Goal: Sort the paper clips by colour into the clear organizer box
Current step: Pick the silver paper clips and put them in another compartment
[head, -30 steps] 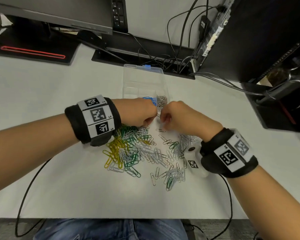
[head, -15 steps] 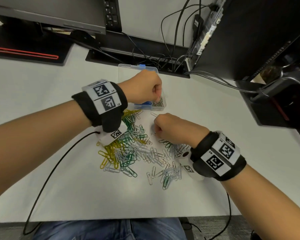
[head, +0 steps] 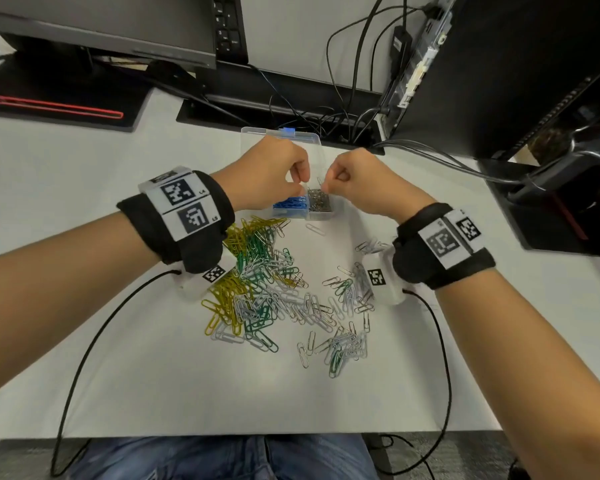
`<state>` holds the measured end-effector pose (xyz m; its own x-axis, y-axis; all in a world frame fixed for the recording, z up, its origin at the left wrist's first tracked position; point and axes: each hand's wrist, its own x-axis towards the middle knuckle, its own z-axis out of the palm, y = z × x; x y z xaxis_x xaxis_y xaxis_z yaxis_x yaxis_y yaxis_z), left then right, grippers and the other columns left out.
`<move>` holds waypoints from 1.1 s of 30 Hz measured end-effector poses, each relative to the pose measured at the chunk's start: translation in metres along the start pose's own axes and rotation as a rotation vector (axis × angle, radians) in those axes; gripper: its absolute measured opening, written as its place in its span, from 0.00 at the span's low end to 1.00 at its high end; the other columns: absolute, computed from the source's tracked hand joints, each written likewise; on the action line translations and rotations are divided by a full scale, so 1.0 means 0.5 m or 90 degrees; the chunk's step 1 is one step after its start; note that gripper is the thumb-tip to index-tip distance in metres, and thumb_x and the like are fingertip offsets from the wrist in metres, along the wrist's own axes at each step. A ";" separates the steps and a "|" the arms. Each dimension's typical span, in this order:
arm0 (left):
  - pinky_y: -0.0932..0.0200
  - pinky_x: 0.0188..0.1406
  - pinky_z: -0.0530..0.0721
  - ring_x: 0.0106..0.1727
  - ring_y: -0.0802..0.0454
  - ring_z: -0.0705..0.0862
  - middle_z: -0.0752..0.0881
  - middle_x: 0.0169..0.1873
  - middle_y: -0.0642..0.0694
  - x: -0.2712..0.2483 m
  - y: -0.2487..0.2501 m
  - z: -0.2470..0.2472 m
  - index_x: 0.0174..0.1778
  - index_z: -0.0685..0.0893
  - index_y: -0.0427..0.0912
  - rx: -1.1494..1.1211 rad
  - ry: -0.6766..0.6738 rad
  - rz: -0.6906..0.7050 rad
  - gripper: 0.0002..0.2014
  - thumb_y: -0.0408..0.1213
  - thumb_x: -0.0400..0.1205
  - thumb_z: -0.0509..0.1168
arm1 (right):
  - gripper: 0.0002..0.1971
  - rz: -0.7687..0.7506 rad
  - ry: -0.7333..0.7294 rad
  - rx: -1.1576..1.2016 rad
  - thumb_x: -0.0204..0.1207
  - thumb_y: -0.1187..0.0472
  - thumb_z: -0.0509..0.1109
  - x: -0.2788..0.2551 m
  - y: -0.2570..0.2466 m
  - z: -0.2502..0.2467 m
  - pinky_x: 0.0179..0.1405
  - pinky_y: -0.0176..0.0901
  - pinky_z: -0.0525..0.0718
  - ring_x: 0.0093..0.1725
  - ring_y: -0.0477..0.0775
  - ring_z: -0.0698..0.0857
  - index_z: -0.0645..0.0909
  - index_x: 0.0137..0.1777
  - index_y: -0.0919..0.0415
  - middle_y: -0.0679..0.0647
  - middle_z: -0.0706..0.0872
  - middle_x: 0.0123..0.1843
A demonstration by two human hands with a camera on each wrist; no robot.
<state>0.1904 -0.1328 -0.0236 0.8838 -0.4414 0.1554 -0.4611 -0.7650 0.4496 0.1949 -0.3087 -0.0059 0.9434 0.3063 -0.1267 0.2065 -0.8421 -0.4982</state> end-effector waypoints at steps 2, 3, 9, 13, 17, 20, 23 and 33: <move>0.73 0.34 0.67 0.44 0.56 0.76 0.86 0.47 0.50 -0.014 0.007 0.002 0.52 0.86 0.43 0.018 -0.027 0.028 0.08 0.37 0.78 0.70 | 0.05 0.016 0.027 0.005 0.77 0.61 0.71 -0.010 0.023 -0.008 0.38 0.38 0.78 0.37 0.45 0.79 0.82 0.47 0.63 0.50 0.82 0.39; 0.69 0.38 0.68 0.46 0.54 0.77 0.85 0.47 0.51 -0.021 0.011 0.004 0.52 0.86 0.44 0.025 -0.047 0.050 0.08 0.37 0.78 0.70 | 0.05 0.026 0.042 -0.005 0.76 0.61 0.72 -0.021 0.036 -0.015 0.39 0.38 0.78 0.38 0.46 0.79 0.82 0.48 0.62 0.50 0.82 0.40; 0.57 0.65 0.71 0.68 0.51 0.70 0.75 0.66 0.49 -0.062 0.062 0.032 0.75 0.73 0.49 0.078 -0.322 0.210 0.24 0.38 0.82 0.66 | 0.40 0.265 -0.150 -0.128 0.65 0.58 0.81 -0.148 0.111 -0.033 0.40 0.47 0.84 0.45 0.59 0.85 0.67 0.76 0.56 0.58 0.72 0.67; 0.49 0.68 0.71 0.74 0.50 0.63 0.62 0.79 0.50 -0.073 0.106 0.070 0.80 0.62 0.57 0.205 -0.398 0.339 0.27 0.39 0.85 0.60 | 0.42 0.307 -0.222 -0.128 0.61 0.62 0.83 -0.183 0.118 -0.005 0.36 0.52 0.89 0.34 0.63 0.87 0.64 0.73 0.54 0.62 0.73 0.62; 0.45 0.69 0.72 0.76 0.47 0.61 0.58 0.81 0.51 -0.075 0.118 0.081 0.81 0.60 0.57 0.294 -0.433 0.359 0.26 0.42 0.86 0.57 | 0.29 0.234 -0.199 -0.062 0.65 0.69 0.79 -0.171 0.094 0.022 0.28 0.50 0.86 0.26 0.59 0.84 0.70 0.63 0.56 0.60 0.73 0.57; 0.47 0.69 0.73 0.75 0.49 0.63 0.65 0.78 0.49 -0.075 0.097 0.059 0.76 0.71 0.54 0.272 -0.378 0.322 0.22 0.42 0.85 0.58 | 0.28 0.197 -0.155 -0.045 0.67 0.72 0.76 -0.165 0.085 0.021 0.28 0.48 0.84 0.29 0.57 0.82 0.71 0.64 0.57 0.58 0.73 0.58; 0.52 0.65 0.74 0.70 0.51 0.70 0.73 0.70 0.48 -0.074 0.072 0.040 0.70 0.77 0.49 0.195 -0.310 0.220 0.18 0.41 0.83 0.63 | 0.19 0.217 -0.112 -0.090 0.70 0.72 0.73 -0.173 0.095 0.005 0.23 0.41 0.79 0.29 0.53 0.81 0.74 0.59 0.59 0.57 0.76 0.57; 0.60 0.41 0.77 0.46 0.54 0.81 0.83 0.45 0.52 -0.060 0.110 0.079 0.50 0.83 0.46 0.106 -0.370 0.188 0.08 0.35 0.76 0.71 | 0.11 0.358 -0.206 -0.154 0.64 0.65 0.79 -0.211 0.116 0.002 0.40 0.60 0.90 0.30 0.63 0.87 0.78 0.35 0.66 0.60 0.84 0.27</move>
<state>0.1355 -0.1804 -0.0383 0.5533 -0.7886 -0.2683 -0.7243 -0.6145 0.3127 0.1073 -0.3894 -0.0221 0.8067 -0.1211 -0.5784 -0.2041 -0.9756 -0.0804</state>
